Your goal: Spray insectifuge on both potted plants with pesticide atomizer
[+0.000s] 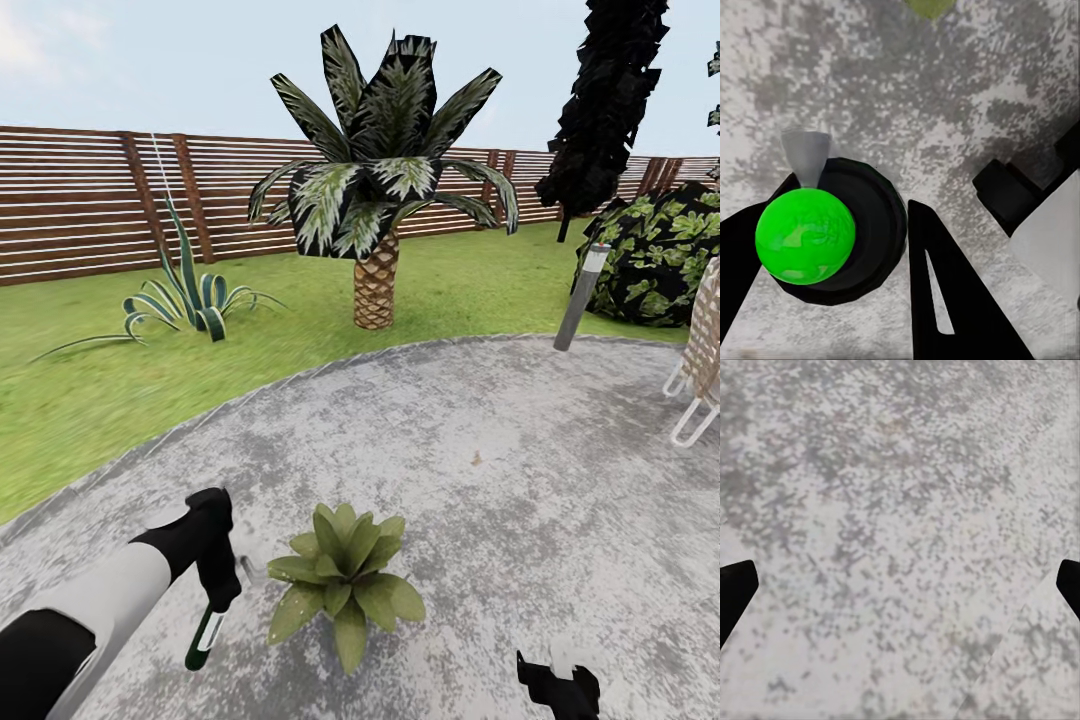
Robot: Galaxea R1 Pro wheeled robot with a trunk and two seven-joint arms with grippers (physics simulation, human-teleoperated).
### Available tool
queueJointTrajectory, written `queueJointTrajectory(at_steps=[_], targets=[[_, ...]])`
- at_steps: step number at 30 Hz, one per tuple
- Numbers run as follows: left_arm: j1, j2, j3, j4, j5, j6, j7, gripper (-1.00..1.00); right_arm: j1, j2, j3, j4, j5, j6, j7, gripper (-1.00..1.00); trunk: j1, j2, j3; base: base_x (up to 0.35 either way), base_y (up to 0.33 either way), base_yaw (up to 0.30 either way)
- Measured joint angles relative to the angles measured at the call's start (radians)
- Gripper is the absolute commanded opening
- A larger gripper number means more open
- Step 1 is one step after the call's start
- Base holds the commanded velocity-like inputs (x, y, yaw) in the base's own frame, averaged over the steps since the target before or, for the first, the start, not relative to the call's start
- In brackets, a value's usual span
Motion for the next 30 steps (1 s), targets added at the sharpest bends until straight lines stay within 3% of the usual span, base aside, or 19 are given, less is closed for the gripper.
queueJointTrajectory(at_steps=[8, 14, 17, 22, 26, 30], targets=[[-0.003, -0.003, 0.003, -0.014, 0.001, -0.001, -0.006, -1.0, 0.0, 0.0, 0.0, 0.0, 0.0, 0.0, 0.0, 1.0, 0.0, 0.0, 0.0, 0.072, 0.034, 0.0], [-0.03, -0.036, 0.003, -0.046, 0.001, 0.0, -0.009, -1.0, 0.0, 0.0, 0.0, -0.001, 0.0, 0.0, 0.0, 1.0, 0.0, 0.0, 0.0, 0.004, 0.002, 0.0], [-0.032, -0.037, -0.017, -0.051, -0.001, 0.0, -0.009, -1.0, 0.0, 0.0, 0.0, -0.001, 0.0, 0.0, 0.0, 1.0, 0.0, 0.0, 0.0, 0.105, 0.072, 0.0], [-0.014, -0.034, -0.089, -0.039, 0.001, 0.0, -0.008, -1.0, -0.001, 0.0, 0.0, -0.002, 0.0, 0.0, 0.0, 1.0, 0.0, 0.0, 0.0, 0.128, 0.071, 0.0], [-0.01, -0.023, -0.093, -0.033, 0.005, -0.003, -0.008, -1.0, -0.001, 0.0, 0.0, -0.003, 0.0, -0.001, 0.0, 1.0, 0.0, 0.0, 0.0, 0.008, 0.004, 0.0], [0.045, -0.017, -0.091, -0.016, 0.004, -0.001, 0.003, -1.0, 0.0, 0.0, 0.0, -0.004, 0.0, -0.001, 0.0, 1.0, 0.0, 0.0, 0.0, 0.0, 0.0, 0.0]])
